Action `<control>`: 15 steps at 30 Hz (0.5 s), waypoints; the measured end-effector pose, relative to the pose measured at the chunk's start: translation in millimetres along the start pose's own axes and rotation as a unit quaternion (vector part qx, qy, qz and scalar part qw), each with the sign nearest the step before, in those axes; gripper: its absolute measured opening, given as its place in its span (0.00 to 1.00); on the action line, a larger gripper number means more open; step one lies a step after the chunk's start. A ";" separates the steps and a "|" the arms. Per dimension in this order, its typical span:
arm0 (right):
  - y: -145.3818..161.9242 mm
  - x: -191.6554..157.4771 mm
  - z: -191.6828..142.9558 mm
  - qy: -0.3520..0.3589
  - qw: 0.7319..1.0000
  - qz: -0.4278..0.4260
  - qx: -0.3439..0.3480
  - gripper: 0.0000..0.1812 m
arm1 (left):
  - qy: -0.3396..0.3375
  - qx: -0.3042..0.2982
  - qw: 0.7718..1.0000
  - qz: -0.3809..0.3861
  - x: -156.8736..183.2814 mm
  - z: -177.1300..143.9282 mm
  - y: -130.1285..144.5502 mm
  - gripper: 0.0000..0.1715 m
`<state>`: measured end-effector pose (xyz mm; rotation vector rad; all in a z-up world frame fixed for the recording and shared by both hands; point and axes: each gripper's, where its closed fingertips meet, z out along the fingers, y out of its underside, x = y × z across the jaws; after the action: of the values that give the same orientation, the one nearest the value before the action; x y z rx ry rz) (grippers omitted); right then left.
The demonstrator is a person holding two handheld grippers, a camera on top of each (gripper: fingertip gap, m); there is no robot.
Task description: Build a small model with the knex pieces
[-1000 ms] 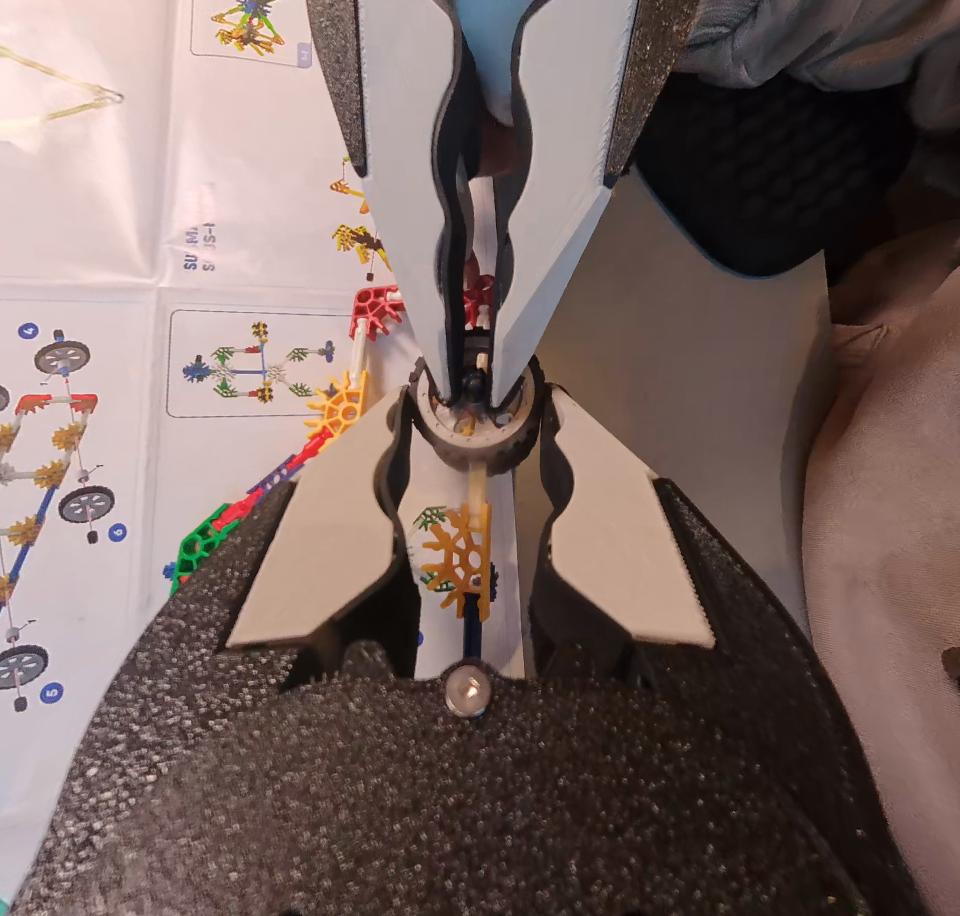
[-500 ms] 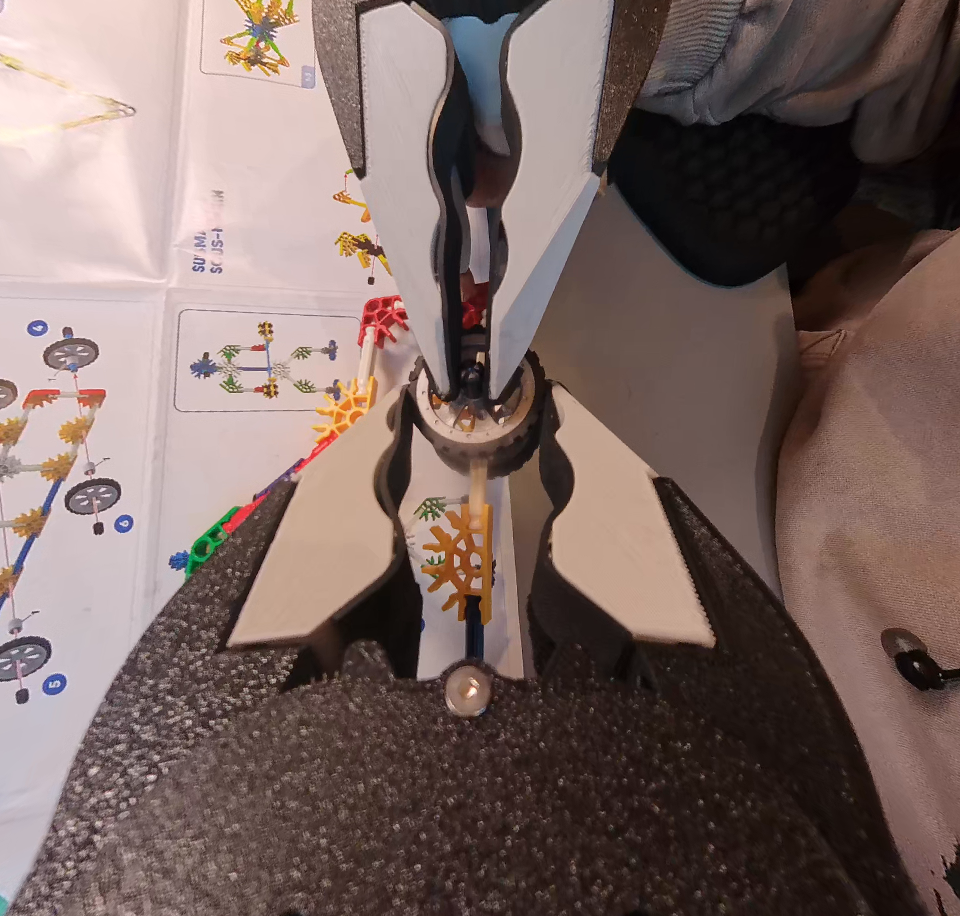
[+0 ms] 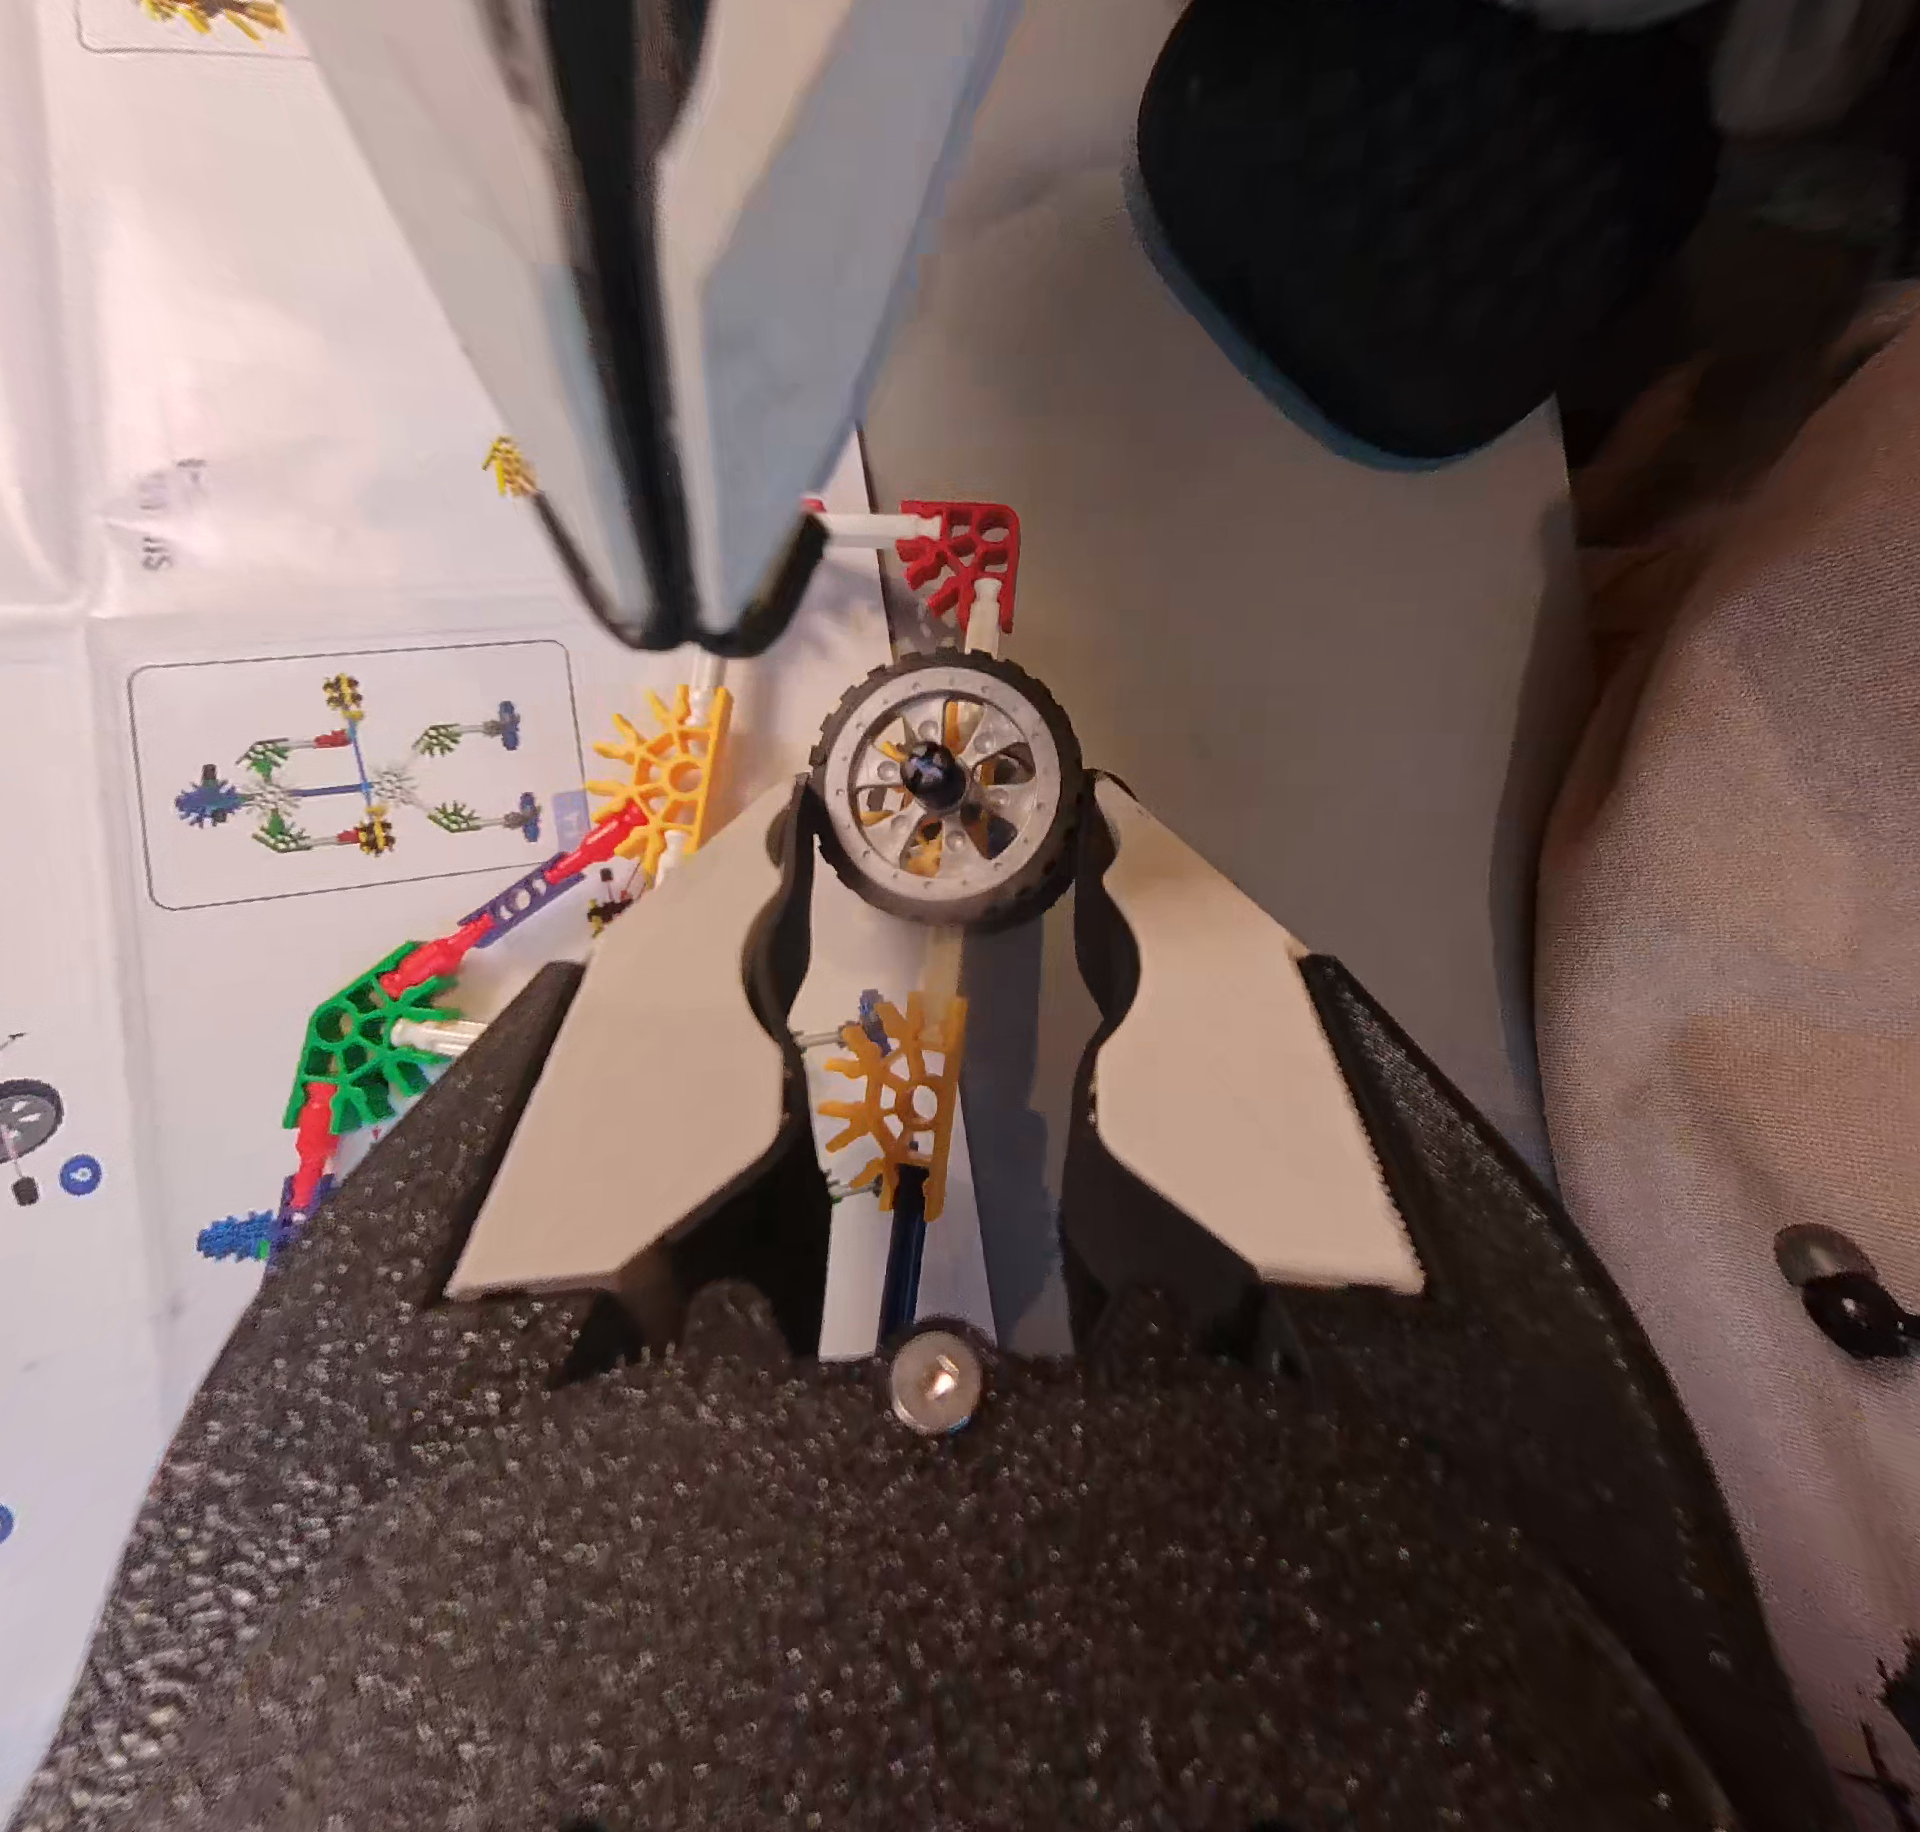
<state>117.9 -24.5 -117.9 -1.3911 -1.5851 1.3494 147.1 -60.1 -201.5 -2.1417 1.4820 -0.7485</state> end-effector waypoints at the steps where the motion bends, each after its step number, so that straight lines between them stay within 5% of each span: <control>1: 11.1 -3.7 0.8 -0.010 0.999 -0.002 -0.031 0.00 | 0.000 0.003 1.000 -0.002 -0.2 -1.0 -0.1 0.28; 6: 45.9 -18.4 9.5 -0.032 0.986 -0.037 -0.157 0.07 | 0.004 0.013 1.000 -0.015 0.3 -1.1 1.5 0.29; 15: 63.4 -22.1 13.0 -0.083 0.948 -0.058 -0.300 0.06 | 0.005 0.049 0.998 -0.039 5.6 -12.8 -3.1 0.32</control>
<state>131.3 -54.4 -177.9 -1.5119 -2.2822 0.9661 142.6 -64.8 -188.7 -2.1343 1.3444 -0.8435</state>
